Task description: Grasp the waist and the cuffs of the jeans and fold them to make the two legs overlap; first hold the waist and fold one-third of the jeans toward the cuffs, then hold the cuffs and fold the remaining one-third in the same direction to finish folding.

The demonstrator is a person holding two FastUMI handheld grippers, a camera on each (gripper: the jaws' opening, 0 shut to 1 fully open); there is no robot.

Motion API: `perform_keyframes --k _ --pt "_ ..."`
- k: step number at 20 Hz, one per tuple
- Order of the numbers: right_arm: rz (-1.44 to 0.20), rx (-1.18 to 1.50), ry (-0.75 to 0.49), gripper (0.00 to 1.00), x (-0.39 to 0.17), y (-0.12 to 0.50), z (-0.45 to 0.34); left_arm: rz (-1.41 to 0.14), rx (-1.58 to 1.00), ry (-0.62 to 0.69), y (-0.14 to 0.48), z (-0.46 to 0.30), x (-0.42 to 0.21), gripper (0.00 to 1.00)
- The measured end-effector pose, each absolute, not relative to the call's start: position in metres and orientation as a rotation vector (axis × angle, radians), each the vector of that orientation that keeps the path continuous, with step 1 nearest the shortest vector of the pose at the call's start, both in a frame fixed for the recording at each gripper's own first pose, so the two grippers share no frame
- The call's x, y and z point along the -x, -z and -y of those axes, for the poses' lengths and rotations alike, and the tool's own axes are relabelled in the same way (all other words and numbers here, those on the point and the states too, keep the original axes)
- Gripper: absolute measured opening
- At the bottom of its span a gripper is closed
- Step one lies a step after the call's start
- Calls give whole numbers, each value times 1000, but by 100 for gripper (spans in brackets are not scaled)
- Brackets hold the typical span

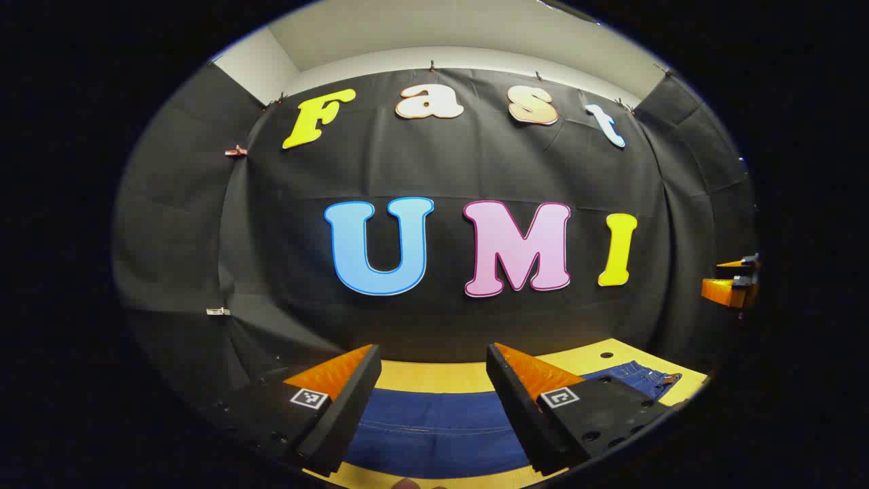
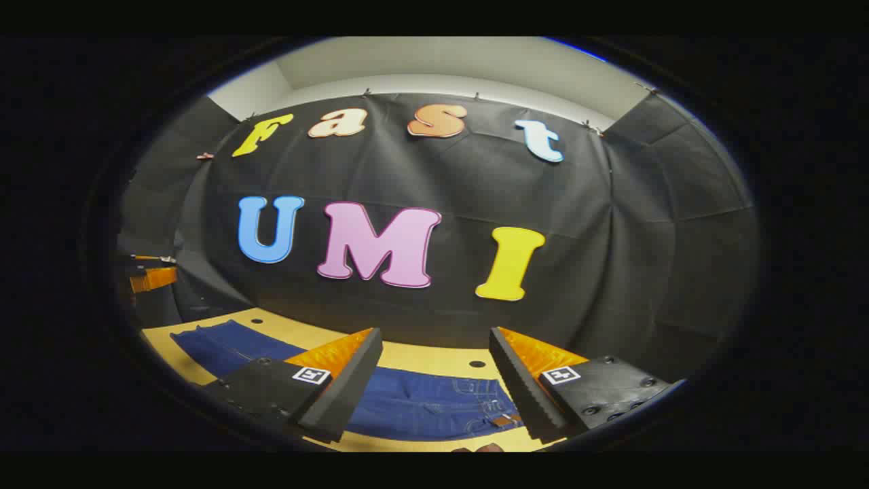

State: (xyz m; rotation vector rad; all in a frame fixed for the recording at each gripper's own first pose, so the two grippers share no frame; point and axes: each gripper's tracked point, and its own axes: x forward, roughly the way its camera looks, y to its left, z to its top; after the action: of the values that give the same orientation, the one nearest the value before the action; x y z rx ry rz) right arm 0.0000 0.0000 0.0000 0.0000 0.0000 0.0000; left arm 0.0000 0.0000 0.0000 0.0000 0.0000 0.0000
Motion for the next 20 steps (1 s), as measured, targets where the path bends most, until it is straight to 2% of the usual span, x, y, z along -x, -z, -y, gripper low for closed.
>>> perform_keyframes --k 5,8,16,20 --pt "8 38 -52 95 -17 3 -14 -7 32 25 -1 11 -9 98" --pt "10 27 -8 97 -15 -7 -22 -7 14 78 -1 -1 -21 98" --pt "2 52 101 95 -12 -21 -51 -22 -5 192 17 -62 -31 98" --pt "-29 39 105 97 -12 -14 -61 -55 2 253 33 -75 -30 98"
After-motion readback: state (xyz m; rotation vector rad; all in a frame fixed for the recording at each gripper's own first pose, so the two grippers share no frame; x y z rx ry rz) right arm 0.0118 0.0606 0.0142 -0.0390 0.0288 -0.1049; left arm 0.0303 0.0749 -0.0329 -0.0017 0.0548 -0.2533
